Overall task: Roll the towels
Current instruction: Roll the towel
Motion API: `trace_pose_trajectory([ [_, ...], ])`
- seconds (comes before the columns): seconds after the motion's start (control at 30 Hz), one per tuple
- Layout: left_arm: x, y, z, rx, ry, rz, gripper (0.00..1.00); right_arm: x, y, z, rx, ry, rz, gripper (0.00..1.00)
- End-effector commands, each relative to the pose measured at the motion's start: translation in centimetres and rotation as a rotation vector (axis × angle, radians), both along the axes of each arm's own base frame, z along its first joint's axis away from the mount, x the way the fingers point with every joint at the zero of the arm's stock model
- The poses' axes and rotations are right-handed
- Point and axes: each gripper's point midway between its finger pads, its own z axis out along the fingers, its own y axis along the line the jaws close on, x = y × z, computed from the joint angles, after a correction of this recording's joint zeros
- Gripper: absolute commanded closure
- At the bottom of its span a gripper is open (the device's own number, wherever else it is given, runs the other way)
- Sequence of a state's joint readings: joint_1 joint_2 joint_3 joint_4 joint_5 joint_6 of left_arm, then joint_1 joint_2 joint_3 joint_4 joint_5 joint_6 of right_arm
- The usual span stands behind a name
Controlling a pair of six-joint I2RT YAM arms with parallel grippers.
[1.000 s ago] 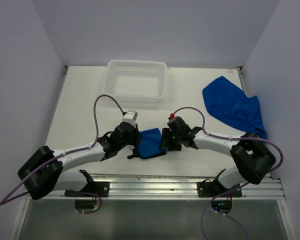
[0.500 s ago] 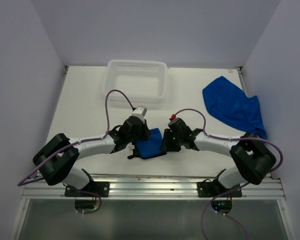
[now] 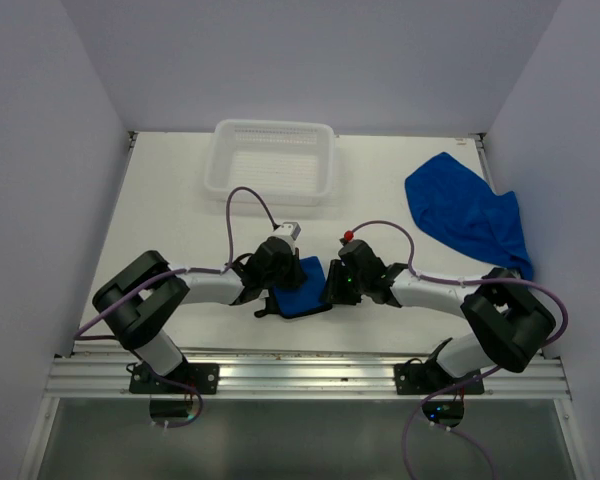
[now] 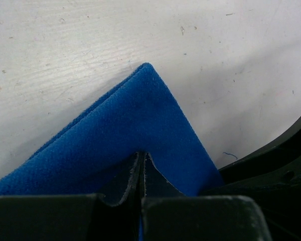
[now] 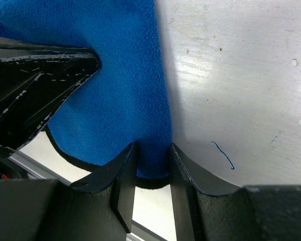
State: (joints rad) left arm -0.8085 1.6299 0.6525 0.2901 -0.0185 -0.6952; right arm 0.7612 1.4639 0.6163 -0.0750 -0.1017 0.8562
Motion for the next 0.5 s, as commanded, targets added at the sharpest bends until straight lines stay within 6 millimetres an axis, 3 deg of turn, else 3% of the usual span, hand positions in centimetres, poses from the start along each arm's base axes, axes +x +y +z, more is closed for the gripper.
trace_pose_trajectory([
  [0.0, 0.9, -1.4, 1.2, -0.043, -0.042, -0.011, 1.0, -3.0, -3.1, -3.6, -0.134, 0.097, 0.005, 0.65],
  [0.23, 0.5, -1.0, -0.2, -0.014, -0.005, -0.009, 1.0, -3.5, -3.5, -3.7, -0.149, 0.086, 0.025, 0.75],
  [0.47, 0.7, -1.2, 1.0, -0.033, -0.019, -0.003, 1.0, -3.5, -3.3, -2.1, -0.248, -0.018, 0.114, 0.79],
])
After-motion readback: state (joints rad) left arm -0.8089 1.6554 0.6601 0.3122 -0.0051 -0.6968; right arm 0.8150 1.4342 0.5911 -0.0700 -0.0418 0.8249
